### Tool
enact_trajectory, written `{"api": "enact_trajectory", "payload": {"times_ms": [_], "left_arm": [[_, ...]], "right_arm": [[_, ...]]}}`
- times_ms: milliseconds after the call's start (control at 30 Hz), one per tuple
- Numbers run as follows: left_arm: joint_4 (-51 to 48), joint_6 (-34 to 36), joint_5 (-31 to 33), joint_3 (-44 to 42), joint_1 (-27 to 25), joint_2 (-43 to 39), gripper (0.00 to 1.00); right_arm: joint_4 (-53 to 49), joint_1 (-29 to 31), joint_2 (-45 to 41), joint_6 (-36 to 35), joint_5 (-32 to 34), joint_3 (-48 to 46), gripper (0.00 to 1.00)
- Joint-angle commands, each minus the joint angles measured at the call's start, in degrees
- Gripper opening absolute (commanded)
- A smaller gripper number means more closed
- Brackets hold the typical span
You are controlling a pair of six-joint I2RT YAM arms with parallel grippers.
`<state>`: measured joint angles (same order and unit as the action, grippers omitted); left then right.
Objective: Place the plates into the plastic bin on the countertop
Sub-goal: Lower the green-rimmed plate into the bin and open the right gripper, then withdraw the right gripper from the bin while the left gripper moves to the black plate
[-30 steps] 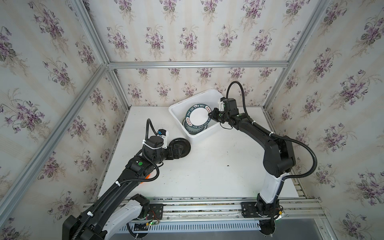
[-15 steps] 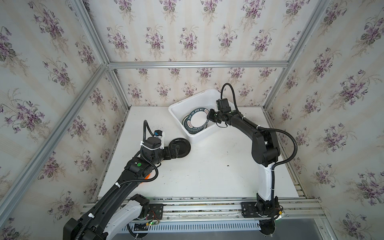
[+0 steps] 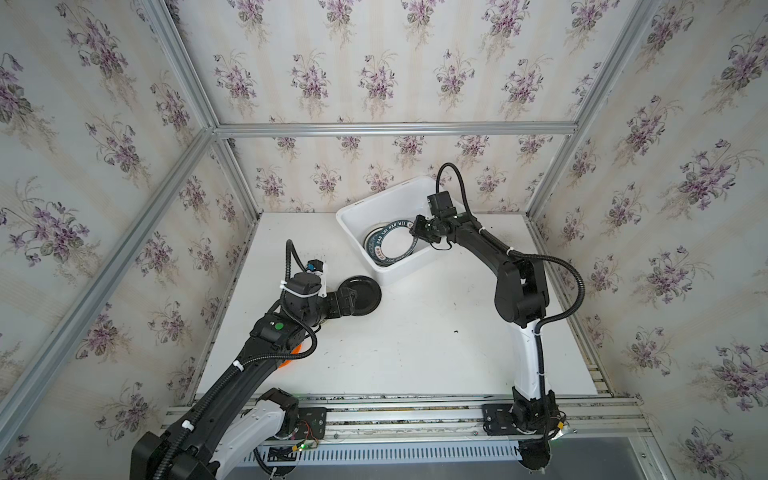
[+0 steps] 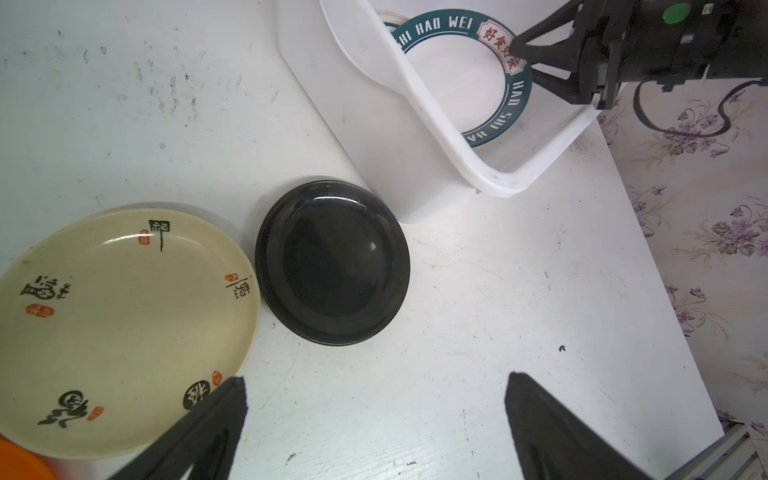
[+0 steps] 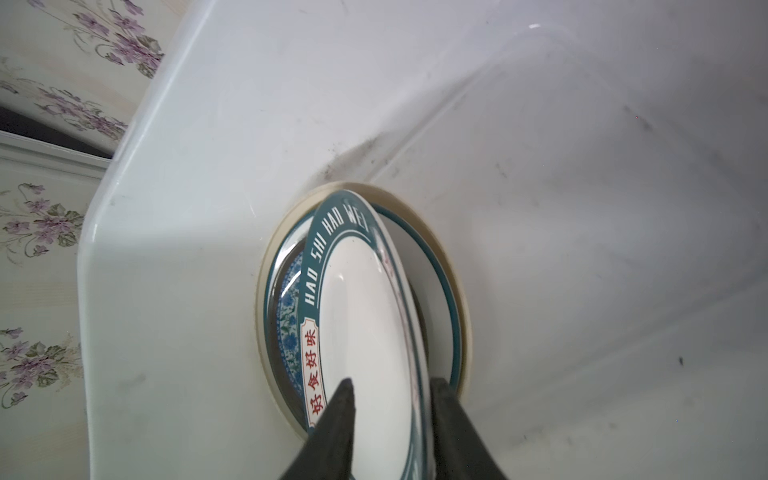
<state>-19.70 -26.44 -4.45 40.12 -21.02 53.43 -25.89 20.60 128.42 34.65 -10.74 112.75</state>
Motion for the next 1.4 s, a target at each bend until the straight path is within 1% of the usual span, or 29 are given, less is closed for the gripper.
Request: {"api": "enact_trajectory", "payload": {"times_ms": [0,67,167,233,267,300,333,500,667,767,833,933,1000,1067,1133,1200,1233,1300,1367], "left_arm": [[1.27,0.91,-1.05,0.40,0.36,-0.19,0.99],[1.29,0.89,-1.39,0.33,0.45,-0.45,0.99],[1.26,0.93,-1.70,0.15,0.58,-0.90,0.99],[1.28,1.00,-2.12,-0.02,0.71,-1.28,0.99],[1.30,0.98,-2.26,-0.08,0.71,-1.54,0.99],[1.27,0.91,-2.31,-0.21,0.80,-1.78,0.99],[1.28,0.86,-2.40,-0.34,0.80,-2.01,0.99],[1.13,-0.01,-2.75,-0.46,0.98,-2.63,0.99],[0.88,-0.46,-3.41,-0.49,1.15,-3.03,0.99],[0.81,-0.99,-3.79,-0.58,1.33,-3.31,0.99],[0.73,-1.42,-3.71,-0.70,1.42,-3.59,0.99],[0.80,-1.38,-3.14,-0.92,1.42,-4.08,0.99],[0.72,-1.01,-3.02,-1.01,1.50,-4.30,0.99],[0.58,-0.84,-3.26,-1.12,1.55,-4.61,0.99],[0.62,-1.16,-3.12,-1.35,1.54,-5.15,0.99],[0.56,-1.42,-2.52,-1.62,1.59,-5.57,0.99],[0.58,-1.71,-2.49,-1.79,1.59,-5.81,0.99],[0.63,-2.44,-2.23,-2.13,1.59,-6.04,0.99],[0.61,-3.14,-2.25,-2.45,1.59,-6.16,0.99]], "right_arm": [[-0.50,0.07,0.99,-1.61,-0.32,0.20,0.41],[-0.35,0.07,0.70,-1.85,-0.63,0.29,0.43],[-0.71,0.13,0.52,-2.73,-1.59,1.08,0.52],[-1.92,0.21,0.19,-3.96,-1.18,1.88,0.67],[-2.54,0.36,-0.33,-4.53,0.17,2.07,0.78],[-2.87,0.49,-1.02,-4.94,1.62,2.04,0.92],[-2.82,0.50,-1.69,-5.37,2.30,1.82,0.99],[-2.11,0.58,-6.29,-9.35,6.28,1.67,1.00],[-3.66,0.59,-11.61,-13.43,10.64,1.37,1.00],[-3.38,0.52,-15.89,-14.61,11.38,-1.62,1.00],[-3.19,0.24,-18.79,-13.88,11.29,-4.40,1.00],[-1.21,0.21,-23.77,-14.03,11.22,-9.90,1.00],[2.57,0.23,-27.79,-15.01,11.24,-15.37,1.00],[6.71,0.39,-32.20,-15.67,12.85,-21.49,1.00],[10.42,0.36,-36.78,-18.53,12.28,-27.49,1.00],[11.08,0.38,-40.37,-19.79,12.78,-31.45,1.00],[11.03,0.37,-42.24,-20.98,12.48,-33.16,1.00],[12.57,0.37,-45.98,-23.46,9.80,-37.59,1.00],[15.27,0.33,-50.11,-23.57,8.59,-42.46,1.00]]}}
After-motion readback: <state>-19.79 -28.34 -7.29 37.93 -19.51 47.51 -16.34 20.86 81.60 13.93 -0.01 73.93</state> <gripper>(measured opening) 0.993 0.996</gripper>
